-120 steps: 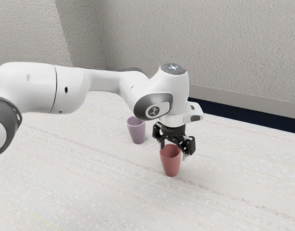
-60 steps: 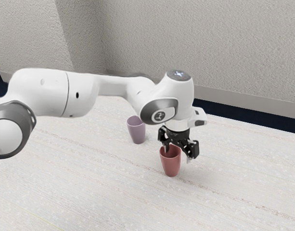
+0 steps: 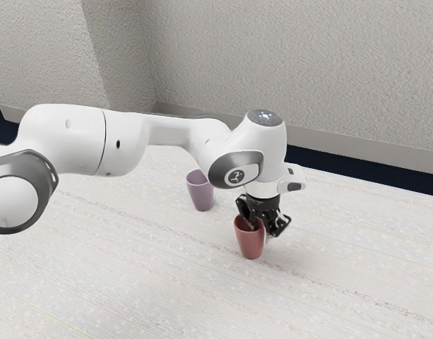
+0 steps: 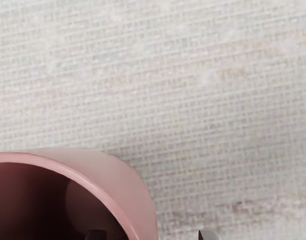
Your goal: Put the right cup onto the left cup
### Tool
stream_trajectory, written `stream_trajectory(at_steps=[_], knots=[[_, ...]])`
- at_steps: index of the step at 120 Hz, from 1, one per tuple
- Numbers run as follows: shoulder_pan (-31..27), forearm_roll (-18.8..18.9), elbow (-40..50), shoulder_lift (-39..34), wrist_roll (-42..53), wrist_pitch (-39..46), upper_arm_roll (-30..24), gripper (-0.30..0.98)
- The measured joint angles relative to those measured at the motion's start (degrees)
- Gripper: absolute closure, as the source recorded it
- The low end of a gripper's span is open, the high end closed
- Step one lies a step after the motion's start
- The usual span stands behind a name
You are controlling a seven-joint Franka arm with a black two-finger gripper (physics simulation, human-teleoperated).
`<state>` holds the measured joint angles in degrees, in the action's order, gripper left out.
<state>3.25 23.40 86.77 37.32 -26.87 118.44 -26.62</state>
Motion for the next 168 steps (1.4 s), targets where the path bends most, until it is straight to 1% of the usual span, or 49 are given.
stream_trajectory(at_steps=[9, 18, 40, 72, 116, 155, 168], knots=[[0.0, 0.18, 0.0, 0.0, -0.03, 0.02, 0.0, 0.61], [0.04, 0.27, 0.0, -0.06, -0.06, 0.04, 0.0, 0.67], [0.06, 0.4, 0.07, -0.06, -0.14, 0.09, 0.0, 0.74], [0.1, 0.7, 0.14, -0.71, -0.45, 0.04, -0.01, 0.77], [0.09, 0.15, 0.69, -6.56, -0.93, -1.6, -0.01, 0.78], [-0.48, -1.38, 0.65, -12.73, -0.85, -6.76, 0.68, 0.78], [-0.72, -2.74, 0.58, -14.01, -0.3, -8.0, 2.73, 0.78]])
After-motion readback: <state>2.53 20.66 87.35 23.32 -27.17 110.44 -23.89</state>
